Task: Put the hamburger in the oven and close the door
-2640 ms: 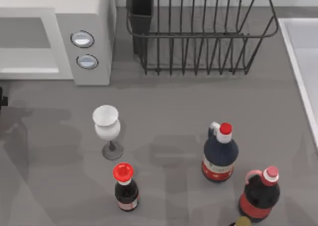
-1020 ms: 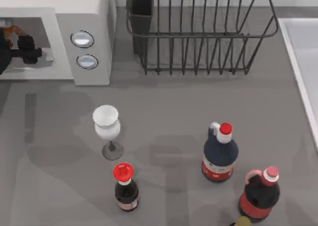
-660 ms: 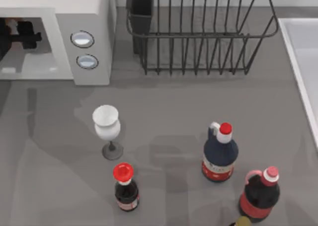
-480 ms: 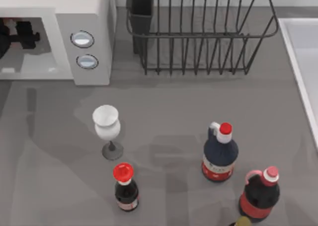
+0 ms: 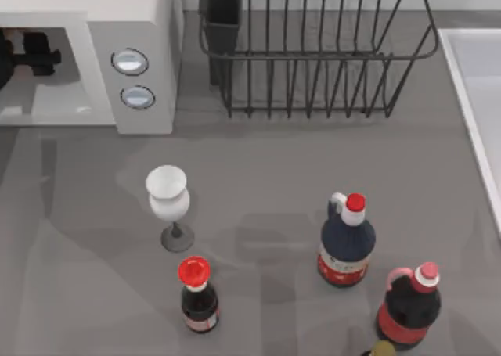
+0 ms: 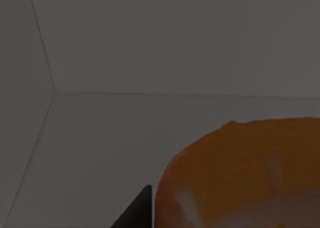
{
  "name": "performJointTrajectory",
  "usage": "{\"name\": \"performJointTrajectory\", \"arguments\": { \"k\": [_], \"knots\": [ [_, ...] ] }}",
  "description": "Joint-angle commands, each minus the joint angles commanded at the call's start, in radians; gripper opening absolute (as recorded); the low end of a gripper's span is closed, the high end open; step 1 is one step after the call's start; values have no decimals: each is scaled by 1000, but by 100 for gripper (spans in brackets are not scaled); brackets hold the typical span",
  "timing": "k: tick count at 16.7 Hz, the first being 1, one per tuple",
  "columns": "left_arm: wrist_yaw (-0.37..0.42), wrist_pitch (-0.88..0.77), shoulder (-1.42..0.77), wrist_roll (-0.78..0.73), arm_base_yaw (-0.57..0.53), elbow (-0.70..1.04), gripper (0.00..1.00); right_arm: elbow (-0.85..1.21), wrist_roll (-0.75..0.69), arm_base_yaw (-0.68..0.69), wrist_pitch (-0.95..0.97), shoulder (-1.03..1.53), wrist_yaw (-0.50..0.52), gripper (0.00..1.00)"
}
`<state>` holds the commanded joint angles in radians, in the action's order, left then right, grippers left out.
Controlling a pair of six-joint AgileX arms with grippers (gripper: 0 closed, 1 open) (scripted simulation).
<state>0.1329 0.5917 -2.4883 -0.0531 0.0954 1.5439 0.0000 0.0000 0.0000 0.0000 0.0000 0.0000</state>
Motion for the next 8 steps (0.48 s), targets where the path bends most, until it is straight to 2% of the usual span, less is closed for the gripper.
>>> {"name": "performJointTrajectory", "arguments": {
  "k": [8],
  "knots": [
    [0, 0, 0, 0, 0, 0, 90, 0, 0, 0, 0, 0, 0, 100]
  ]
}}
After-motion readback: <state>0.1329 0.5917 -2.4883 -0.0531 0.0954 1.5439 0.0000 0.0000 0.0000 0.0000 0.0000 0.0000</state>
